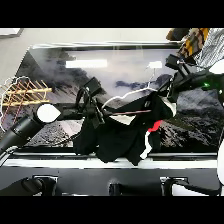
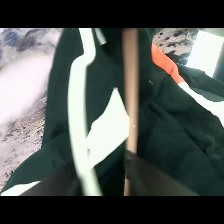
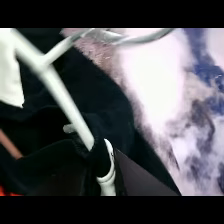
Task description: Fold the clothes and pants, and hang the long-sleeved shirts on hangers.
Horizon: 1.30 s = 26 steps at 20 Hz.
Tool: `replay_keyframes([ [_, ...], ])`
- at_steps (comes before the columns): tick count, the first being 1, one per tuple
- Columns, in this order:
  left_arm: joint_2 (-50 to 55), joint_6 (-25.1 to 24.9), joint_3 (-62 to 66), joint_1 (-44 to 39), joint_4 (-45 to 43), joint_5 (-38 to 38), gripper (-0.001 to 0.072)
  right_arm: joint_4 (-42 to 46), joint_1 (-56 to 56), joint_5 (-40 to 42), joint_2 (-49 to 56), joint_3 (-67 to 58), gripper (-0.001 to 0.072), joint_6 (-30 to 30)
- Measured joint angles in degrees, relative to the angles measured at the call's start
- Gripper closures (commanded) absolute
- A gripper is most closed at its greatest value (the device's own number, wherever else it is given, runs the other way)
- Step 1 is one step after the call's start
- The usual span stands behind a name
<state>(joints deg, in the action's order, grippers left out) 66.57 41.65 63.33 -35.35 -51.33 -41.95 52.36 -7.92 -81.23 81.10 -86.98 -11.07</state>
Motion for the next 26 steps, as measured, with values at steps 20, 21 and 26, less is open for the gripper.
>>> replay_keyframes([
  [20,3.63,60.74,-2.62,-5.79,-20.74,3.69,0.0034,9.66,0.0,-4.35,-12.13,0.0,0.0661,-25.22],
  [21,5.42,65.53,-1.64,-9.16,-25.31,4.96,0.0034,9.81,0.0,-4.59,-12.15,0.0,0.0661,-26.21],
  [26,16.0,83.03,5.81,-20.02,-43.3,6.8,0.0034,10.14,0.0,-5.25,-12.22,0.0,0.0661,-28.55],
])
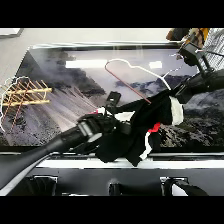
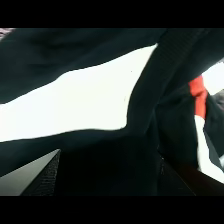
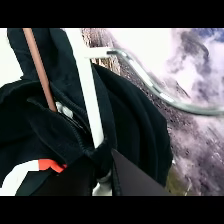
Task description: Fold the clothes and pants, and hang the long-sleeved shirts on hangers.
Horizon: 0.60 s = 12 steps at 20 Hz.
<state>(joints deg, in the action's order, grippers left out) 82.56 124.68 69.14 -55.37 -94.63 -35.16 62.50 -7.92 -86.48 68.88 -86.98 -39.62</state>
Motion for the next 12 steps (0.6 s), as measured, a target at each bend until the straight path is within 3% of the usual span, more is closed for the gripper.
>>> replay_keyframes([
  [6,8.76,7.78,6.6,-2.45,-5.09,0.55,0.0034,0.11,0.0,-0.22,0.0,0.0,0.0661,-0.61],
  [7,9.86,8.13,7.41,-2.45,-5.53,1.01,0.0112,0.11,0.0,-0.31,0.0,0.0,0.0661,-0.61],
  [9,11.54,9.18,8.55,-1.95,-5.84,1.14,0.0653,0.13,0.0,-0.31,-0.02,0.0,0.0661,-0.63],
  [12,12.35,10.34,10.08,0.24,-6.05,0.09,0.0672,0.13,0.0,-0.55,-0.07,0.0,0.0661,-1.33],
])
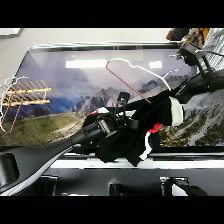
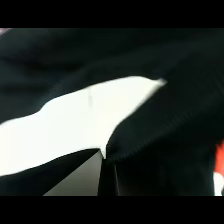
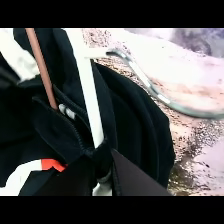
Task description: Fold the clothes and pants, and hang the long-sleeved shirts on hangers.
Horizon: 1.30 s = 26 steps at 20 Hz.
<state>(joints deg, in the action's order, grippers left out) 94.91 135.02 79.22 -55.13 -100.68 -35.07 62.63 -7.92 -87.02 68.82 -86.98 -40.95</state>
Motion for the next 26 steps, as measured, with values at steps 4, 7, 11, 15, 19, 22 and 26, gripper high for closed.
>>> replay_keyframes([
  [4,-0.2,-2.93,4.81,5.09,1.18,-6.12,0.0672,-0.02,0.0,-0.33,-0.9,0.0,0.0661,-1.44],
  [7,-0.5,-13.14,10.01,10.19,8.13,-11.85,0.0672,-0.02,0.0,-1.05,-1.95,0.0,0.0662,-2.97],
  [11,-0.63,-27.85,14.58,17.62,21.16,-19.02,0.0672,0.76,1.46,-1.49,-2.64,0.0,0.0662,-4.7],
  [15,-0.61,-39.3,16.04,24.59,35.08,-22.53,0.0672,9.14,7.34,-1.09,-2.29,0.02,0.0662,-9.44],
  [19,-0.63,-45.42,16.48,28.52,42.4,-24.57,0.0673,16.31,11.39,-1.11,-2.05,0.04,0.0663,-14.93],
  [22,-0.52,-47.54,16.57,30.16,44.41,-25.07,0.0673,18.38,12.39,-3.82,-2.14,0.04,0.0663,-17.14],
  [26,0.22,-48.26,16.59,31.06,45.66,-25.0,0.0673,19.23,12.83,-6.05,-3.26,0.09,0.0664,-18.8],
])
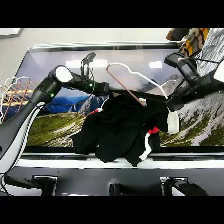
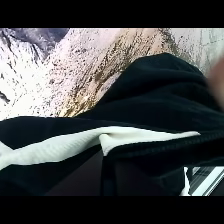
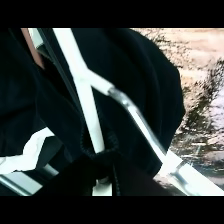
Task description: Fold the clothes and pants, and hang the long-sleeved shirts on hangers.
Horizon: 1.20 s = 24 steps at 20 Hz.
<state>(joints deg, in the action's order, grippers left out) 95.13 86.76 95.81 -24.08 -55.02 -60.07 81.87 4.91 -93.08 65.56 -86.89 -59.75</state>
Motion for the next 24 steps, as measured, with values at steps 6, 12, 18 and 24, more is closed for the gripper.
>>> replay_keyframes([
  [6,0.83,-0.26,0.02,-0.02,0.39,2.75,0.0672,-0.04,0.07,1.01,-0.28,0.0,0.0664,-0.85],
  [12,2.93,0.55,0.0,-4.33,0.7,5.44,0.0671,0.2,0.07,5.88,3.8,0.0,0.0664,-3.21],
  [18,5.95,3.98,0.0,-7.21,1.46,10.47,0.0244,-2.43,0.09,9.22,6.4,0.0,0.0663,-4.33],
  [24,2.36,10.38,0.87,-5.99,-8.39,4.7,0.0221,-3.08,0.09,10.23,6.78,0.0,0.0663,-4.48],
])
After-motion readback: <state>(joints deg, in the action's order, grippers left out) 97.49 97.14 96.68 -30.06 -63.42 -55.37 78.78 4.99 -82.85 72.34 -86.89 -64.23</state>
